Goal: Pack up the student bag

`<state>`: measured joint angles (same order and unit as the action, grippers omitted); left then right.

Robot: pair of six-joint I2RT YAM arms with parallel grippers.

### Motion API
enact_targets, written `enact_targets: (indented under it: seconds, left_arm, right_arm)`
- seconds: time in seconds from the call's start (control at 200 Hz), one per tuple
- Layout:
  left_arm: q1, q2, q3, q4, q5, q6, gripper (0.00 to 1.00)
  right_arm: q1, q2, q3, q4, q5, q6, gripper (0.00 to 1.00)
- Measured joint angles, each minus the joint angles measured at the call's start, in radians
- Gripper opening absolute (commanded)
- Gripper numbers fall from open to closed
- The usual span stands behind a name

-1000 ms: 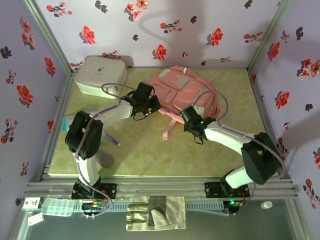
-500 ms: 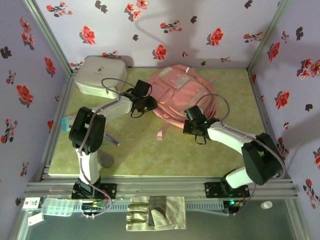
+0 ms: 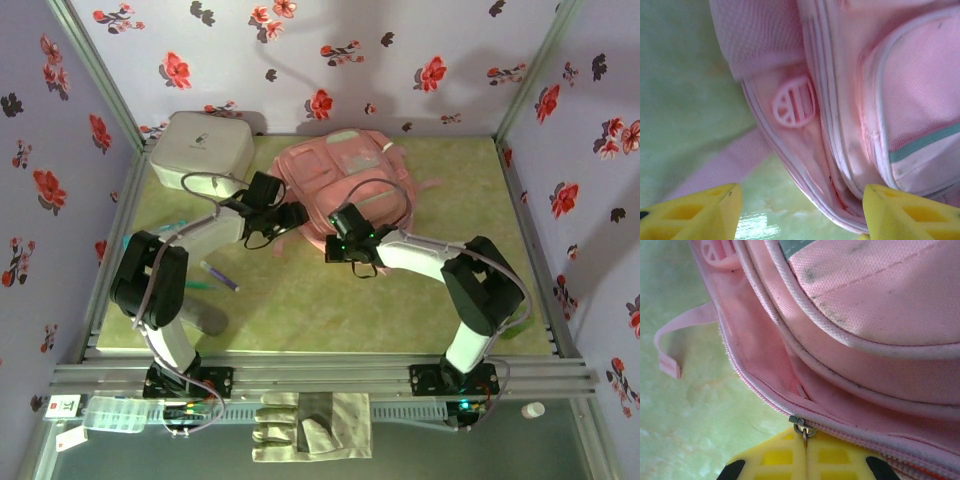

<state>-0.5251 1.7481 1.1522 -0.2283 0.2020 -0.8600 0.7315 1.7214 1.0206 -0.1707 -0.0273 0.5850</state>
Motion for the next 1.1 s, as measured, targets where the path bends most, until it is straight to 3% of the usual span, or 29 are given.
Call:
enact_targets:
  seconds: [0.285, 0.62, 0.995, 1.095]
  left_arm:
    - [0.0, 0.04, -0.048, 0.155, 0.076, -0.165, 0.67]
    - [-0.003, 0.087, -0.101, 0.225, 0.071, -0.317, 0.54]
    - [-0.016, 0.155, -0.088, 0.259, 0.068, -0.361, 0.4]
    - [-0.018, 0.166, -0.075, 0.263, 0.068, -0.365, 0.32]
  right_arm:
    - [0.0, 0.007, 0.002, 0.032, -0.034, 0.025, 0.0]
    - [0.0, 0.007, 0.002, 0.04, -0.037, 0.05, 0.0]
    - [0.001, 0.007, 0.002, 0.04, -0.037, 0.055, 0.0]
    - [0.001, 0.007, 0.002, 0.04, -0.037, 0.055, 0.0]
